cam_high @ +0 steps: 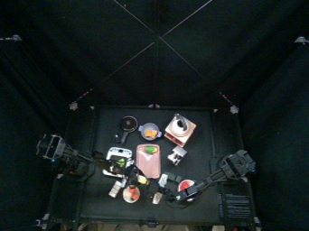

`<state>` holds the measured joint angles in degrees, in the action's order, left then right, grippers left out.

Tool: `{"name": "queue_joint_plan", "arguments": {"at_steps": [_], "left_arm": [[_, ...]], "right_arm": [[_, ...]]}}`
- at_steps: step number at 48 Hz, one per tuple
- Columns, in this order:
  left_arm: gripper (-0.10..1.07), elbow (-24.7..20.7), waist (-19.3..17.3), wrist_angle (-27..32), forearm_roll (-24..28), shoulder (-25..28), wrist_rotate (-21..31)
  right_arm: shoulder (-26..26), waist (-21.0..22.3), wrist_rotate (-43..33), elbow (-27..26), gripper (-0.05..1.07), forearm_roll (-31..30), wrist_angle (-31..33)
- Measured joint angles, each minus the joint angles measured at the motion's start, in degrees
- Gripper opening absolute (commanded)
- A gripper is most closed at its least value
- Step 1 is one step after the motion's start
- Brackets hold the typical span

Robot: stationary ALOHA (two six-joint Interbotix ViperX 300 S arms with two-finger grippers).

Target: Pull apart egg sushi

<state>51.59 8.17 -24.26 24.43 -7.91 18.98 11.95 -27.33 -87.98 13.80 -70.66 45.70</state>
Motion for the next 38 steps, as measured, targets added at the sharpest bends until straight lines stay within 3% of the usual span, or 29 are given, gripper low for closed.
{"name": "queue_joint_plan", "arguments": {"at_steps": [18, 38], "left_arm": [[0.44, 1.6, -1.2, -0.2, -0.1, -1.3, -0.1], [0.45, 6.2, -3.3, -0.3, -0.3, -6.9, 0.1]], "right_arm": [[0.0, 0.2, 0.1, 0.0, 0.14, 0.6, 0.9], [-0.1, -0.1, 0.1, 0.9, 0.14, 1.9, 1.3]]}}
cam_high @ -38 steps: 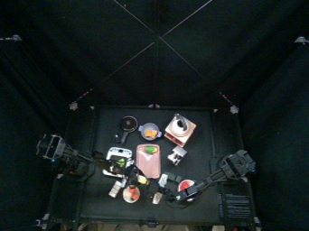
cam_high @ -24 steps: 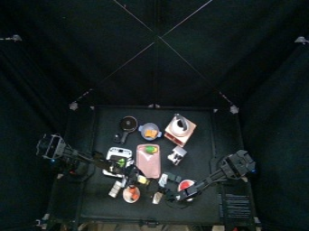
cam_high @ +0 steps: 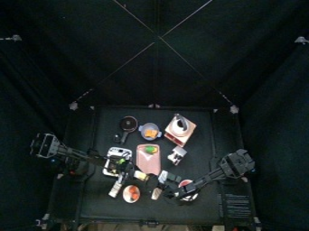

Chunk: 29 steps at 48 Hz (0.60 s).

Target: Pull apart egg sushi

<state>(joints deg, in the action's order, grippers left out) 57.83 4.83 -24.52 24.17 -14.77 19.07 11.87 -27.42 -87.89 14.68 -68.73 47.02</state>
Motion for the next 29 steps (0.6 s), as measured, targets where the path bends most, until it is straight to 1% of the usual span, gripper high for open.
{"name": "queue_joint_plan", "arguments": {"at_steps": [8, 20, 29], "left_arm": [[0.45, 1.5, -0.4, 0.0, 0.0, -2.4, 0.0], [0.44, 4.3, -1.7, 0.1, 0.0, -6.1, 0.0], [0.44, 4.8, -1.8, 0.1, 0.1, -7.0, 0.0]], "right_arm": [[0.0, -0.1, 0.0, 0.0, 0.14, 0.3, 0.5], [-0.1, -0.9, -0.1, 0.7, 0.14, 1.1, 3.9], [-0.1, -1.1, -0.1, 0.7, 0.14, 1.1, 4.3]]}}
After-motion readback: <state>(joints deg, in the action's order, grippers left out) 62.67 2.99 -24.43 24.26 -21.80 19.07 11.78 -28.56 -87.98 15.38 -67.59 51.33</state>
